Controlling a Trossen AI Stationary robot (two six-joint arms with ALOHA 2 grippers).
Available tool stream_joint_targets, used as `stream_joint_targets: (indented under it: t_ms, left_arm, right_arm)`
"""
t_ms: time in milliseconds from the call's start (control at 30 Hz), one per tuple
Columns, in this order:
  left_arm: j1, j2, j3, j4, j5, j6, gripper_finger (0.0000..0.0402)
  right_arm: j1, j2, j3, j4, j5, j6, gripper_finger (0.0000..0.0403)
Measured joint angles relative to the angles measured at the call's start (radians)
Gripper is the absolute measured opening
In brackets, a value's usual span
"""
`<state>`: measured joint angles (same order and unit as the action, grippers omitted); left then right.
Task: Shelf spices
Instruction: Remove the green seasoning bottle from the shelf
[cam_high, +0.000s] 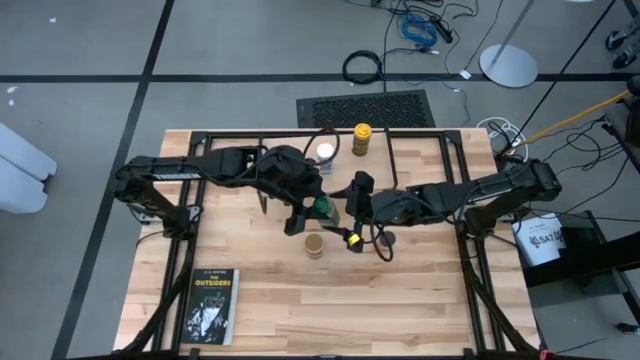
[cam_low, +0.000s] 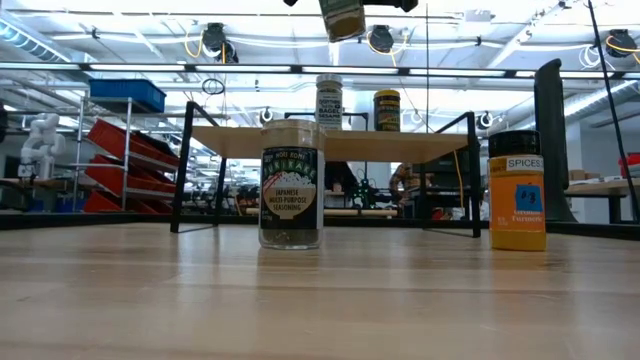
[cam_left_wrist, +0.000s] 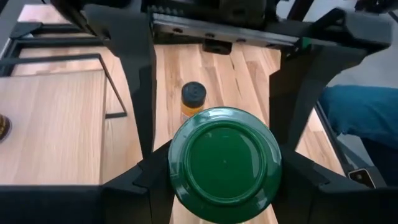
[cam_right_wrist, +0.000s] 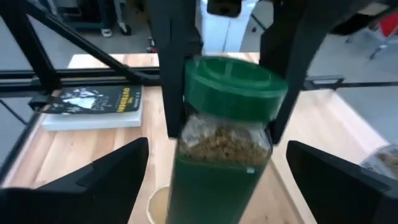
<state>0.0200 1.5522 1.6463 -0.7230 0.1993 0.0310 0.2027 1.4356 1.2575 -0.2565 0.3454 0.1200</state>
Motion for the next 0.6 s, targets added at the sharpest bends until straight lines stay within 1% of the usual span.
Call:
stream_joint_targets:
  t_ms: [200, 400, 600]
  left_arm:
    - [-0.002, 0.007, 0.000, -0.001, 0.000, 0.000, 0.0202]
    - [-0.002, 0.011, 0.000, -0.008, 0.000, 0.000, 0.0202]
    - [-0.002, 0.018, 0.000, -0.023, 0.000, 0.001, 0.0202]
  right_arm:
    - [-0.027, 0.035, 0.000, -0.003, -0.064, 0.022, 0.0336]
    - [-0.033, 0.053, 0.000, -0.001, -0.064, 0.018, 0.0301]
    - [-0.033, 0.045, 0.000, 0.006, -0.064, 0.015, 0.0279]
